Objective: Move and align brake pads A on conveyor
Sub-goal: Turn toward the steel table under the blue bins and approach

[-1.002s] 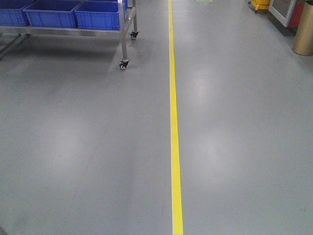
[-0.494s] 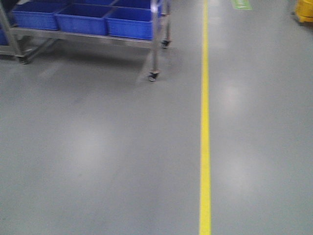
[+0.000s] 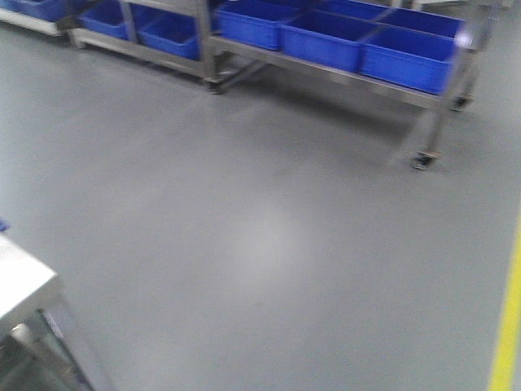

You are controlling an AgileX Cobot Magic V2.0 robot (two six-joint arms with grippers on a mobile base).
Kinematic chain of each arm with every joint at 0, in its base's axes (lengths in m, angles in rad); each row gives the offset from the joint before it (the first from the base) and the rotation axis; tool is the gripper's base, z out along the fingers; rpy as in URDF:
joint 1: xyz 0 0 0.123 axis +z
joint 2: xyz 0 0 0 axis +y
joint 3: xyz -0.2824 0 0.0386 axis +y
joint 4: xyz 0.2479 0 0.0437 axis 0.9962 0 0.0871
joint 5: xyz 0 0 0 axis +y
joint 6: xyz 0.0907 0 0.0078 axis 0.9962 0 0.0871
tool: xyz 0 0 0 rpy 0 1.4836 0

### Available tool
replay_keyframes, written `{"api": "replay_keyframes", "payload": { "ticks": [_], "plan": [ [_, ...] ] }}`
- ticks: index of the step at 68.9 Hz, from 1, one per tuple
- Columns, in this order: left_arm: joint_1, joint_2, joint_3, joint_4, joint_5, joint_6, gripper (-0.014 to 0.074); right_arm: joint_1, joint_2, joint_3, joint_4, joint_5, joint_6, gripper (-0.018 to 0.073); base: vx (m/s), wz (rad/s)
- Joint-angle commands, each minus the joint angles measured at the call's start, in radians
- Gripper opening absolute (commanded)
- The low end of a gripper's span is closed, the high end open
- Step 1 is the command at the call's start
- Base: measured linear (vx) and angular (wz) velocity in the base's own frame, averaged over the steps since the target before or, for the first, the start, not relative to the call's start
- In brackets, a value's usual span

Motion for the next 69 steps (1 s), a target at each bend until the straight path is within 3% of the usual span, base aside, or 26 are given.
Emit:
{"api": "replay_keyframes", "payload": {
  "ticks": [1, 69],
  "plan": [
    [-0.004, 0.014, -0.024, -0.007, -0.068, -0.004, 0.0443, -0.006, 0.011, -0.025, -0.009, -0.082, -0.001, 0.0429, 0.27, 0.9],
    [-0.004, 0.014, -0.024, -0.008, -0.068, -0.004, 0.0443, -0.006, 0.011, -0.025, -0.009, -0.081, -0.001, 0.0429, 0.2, 0.79]
  ]
}}
